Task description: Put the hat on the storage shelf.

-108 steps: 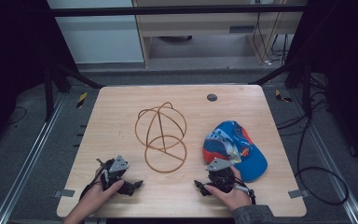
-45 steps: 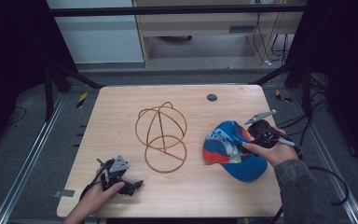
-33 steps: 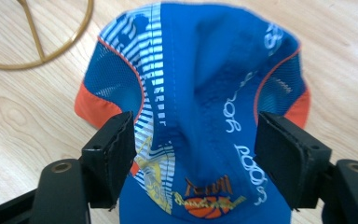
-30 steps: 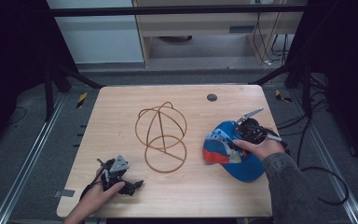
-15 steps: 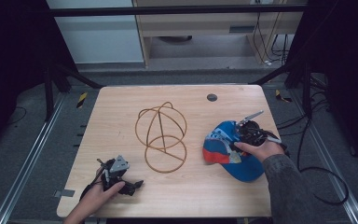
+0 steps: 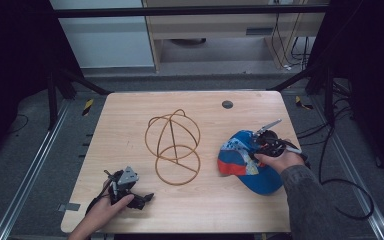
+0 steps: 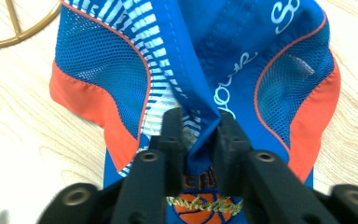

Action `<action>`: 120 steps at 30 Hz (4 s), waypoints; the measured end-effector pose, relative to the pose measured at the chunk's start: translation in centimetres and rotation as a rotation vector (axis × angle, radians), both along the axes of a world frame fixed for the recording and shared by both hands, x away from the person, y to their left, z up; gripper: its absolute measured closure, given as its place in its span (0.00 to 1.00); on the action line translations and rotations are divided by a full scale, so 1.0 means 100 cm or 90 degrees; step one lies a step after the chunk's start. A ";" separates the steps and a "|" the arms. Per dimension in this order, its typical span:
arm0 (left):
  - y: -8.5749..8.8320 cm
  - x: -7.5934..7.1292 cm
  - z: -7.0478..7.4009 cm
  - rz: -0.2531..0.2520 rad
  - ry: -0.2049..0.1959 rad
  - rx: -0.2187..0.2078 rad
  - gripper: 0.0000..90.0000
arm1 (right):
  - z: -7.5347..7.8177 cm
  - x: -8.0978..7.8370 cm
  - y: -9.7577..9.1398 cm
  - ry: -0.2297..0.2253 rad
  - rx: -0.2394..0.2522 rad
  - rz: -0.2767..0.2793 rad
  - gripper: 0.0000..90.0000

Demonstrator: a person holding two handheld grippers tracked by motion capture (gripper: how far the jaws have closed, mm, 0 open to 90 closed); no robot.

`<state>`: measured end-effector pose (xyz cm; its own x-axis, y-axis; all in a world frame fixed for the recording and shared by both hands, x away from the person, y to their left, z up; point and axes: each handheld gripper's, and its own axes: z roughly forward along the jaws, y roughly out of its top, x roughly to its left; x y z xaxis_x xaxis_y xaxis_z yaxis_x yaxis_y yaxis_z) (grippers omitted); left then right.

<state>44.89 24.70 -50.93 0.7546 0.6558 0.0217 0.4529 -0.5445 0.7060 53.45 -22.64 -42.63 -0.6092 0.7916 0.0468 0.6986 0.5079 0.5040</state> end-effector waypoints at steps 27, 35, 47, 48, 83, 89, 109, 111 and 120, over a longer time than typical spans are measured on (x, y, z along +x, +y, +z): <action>0.000 0.000 0.000 0.000 0.000 0.000 0.00 | 0.048 -0.017 -0.014 -0.053 0.042 0.019 1.00; 0.000 0.000 0.000 0.000 0.000 0.000 0.00 | 0.068 -0.021 -0.015 -0.083 0.049 0.029 1.00; 0.000 0.000 0.000 0.000 0.000 0.000 0.00 | 0.094 -0.029 -0.012 -0.113 0.056 0.043 1.00; 0.000 0.000 0.000 0.000 0.000 0.000 0.00 | 0.095 -0.030 -0.012 -0.114 0.058 0.042 1.00; -0.001 0.000 0.000 0.003 0.000 -0.005 0.00 | 0.132 -0.037 -0.012 -0.170 0.079 0.049 1.00; 0.000 0.000 0.000 0.003 -0.002 -0.005 0.00 | 0.143 -0.038 -0.010 -0.182 0.079 0.056 1.00; 0.000 0.000 0.000 0.002 0.001 -0.003 0.00 | 0.214 -0.030 0.049 -0.273 0.100 0.122 1.00; 0.000 0.000 0.000 0.002 0.000 -0.003 0.00 | 0.218 -0.031 0.057 -0.281 0.104 0.129 1.00; 0.000 0.000 0.000 0.002 -0.001 -0.002 0.00 | 0.233 -0.031 0.099 -0.303 0.121 0.176 1.00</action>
